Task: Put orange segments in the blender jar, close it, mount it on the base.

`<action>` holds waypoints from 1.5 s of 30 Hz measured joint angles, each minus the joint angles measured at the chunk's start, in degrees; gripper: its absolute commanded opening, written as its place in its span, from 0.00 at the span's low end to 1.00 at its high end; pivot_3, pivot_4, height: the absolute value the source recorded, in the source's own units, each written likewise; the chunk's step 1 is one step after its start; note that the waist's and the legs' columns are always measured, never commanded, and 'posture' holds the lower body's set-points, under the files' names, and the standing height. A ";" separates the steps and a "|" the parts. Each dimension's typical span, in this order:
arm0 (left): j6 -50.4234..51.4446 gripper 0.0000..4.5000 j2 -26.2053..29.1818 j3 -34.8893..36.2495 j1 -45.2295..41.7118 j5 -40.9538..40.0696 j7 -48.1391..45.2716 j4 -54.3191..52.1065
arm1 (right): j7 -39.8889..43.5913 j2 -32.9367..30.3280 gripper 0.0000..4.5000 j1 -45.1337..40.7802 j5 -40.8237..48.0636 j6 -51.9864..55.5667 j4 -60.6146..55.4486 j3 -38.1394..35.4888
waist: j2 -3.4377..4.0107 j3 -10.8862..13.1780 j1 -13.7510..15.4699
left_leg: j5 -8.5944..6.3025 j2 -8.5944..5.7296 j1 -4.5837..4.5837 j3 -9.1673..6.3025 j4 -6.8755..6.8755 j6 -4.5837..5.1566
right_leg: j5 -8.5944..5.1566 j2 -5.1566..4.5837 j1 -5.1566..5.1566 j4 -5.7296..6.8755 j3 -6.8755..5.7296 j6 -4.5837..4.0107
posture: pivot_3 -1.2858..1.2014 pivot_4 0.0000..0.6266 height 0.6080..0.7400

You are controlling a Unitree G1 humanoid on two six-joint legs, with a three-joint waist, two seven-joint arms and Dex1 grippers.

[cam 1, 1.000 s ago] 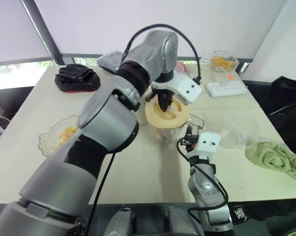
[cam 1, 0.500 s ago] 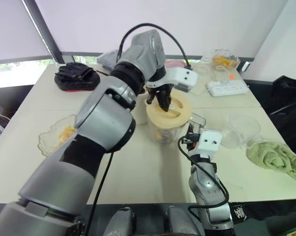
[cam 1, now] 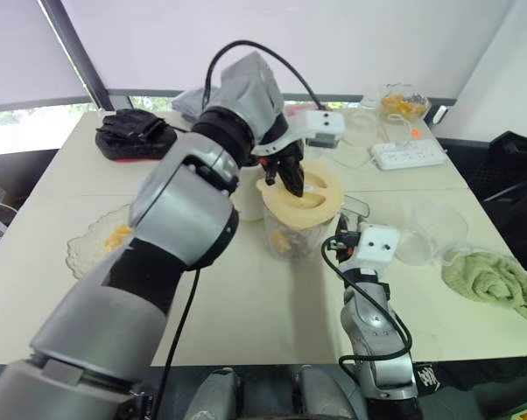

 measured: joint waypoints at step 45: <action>-9.20 0.58 5.00 5.44 4.95 -1.30 1.22 -0.93 | 8.21 -2.09 0.23 -4.52 0.51 -1.00 4.33 -2.21 | -0.13 -0.02 -0.70 | 0.20 0.01 0.06 -0.06 0.10 -0.34 | 0.05 0.11 -0.13 0.59 0.25 -0.07 | 0.52 0.24 1.00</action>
